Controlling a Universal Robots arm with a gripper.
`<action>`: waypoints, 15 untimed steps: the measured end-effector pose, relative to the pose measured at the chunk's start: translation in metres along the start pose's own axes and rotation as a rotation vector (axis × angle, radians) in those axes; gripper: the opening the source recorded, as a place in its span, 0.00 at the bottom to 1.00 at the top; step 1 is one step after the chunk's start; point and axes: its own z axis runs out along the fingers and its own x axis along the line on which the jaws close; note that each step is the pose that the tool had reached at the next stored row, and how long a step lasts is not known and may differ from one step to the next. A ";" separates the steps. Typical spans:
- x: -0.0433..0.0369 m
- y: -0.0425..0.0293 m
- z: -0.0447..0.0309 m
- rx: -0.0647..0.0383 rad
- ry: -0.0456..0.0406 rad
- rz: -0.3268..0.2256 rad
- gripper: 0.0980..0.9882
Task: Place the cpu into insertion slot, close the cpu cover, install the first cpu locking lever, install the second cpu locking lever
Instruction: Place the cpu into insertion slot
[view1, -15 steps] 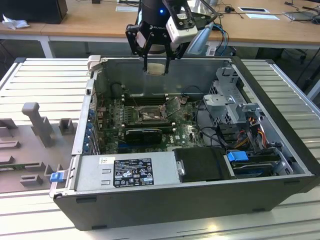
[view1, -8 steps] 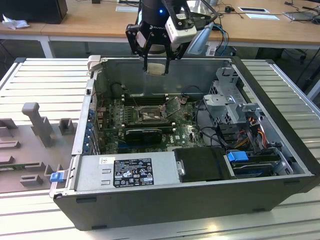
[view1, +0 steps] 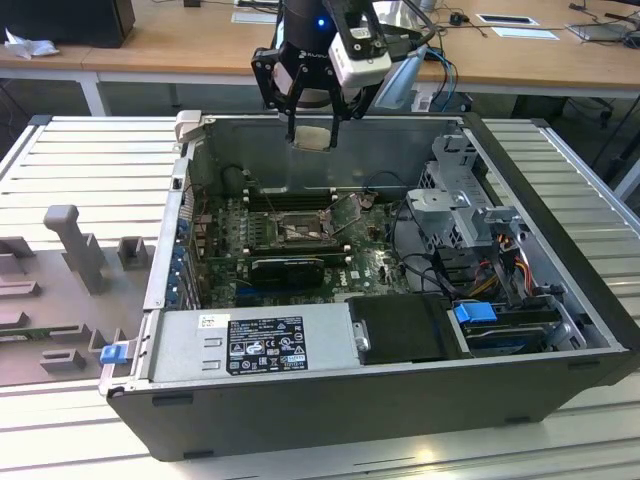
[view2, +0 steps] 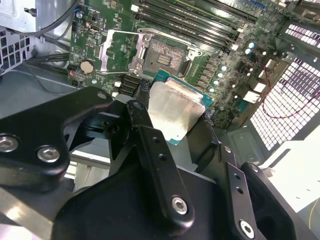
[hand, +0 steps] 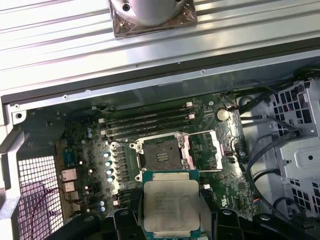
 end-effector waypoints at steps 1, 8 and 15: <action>0.0000 0.0000 0.0000 0.000 -0.0002 0.002 0.50; 0.0000 0.0000 0.0000 0.000 -0.0017 0.019 0.50; 0.0000 0.0000 0.0000 -0.001 -0.0032 0.036 0.50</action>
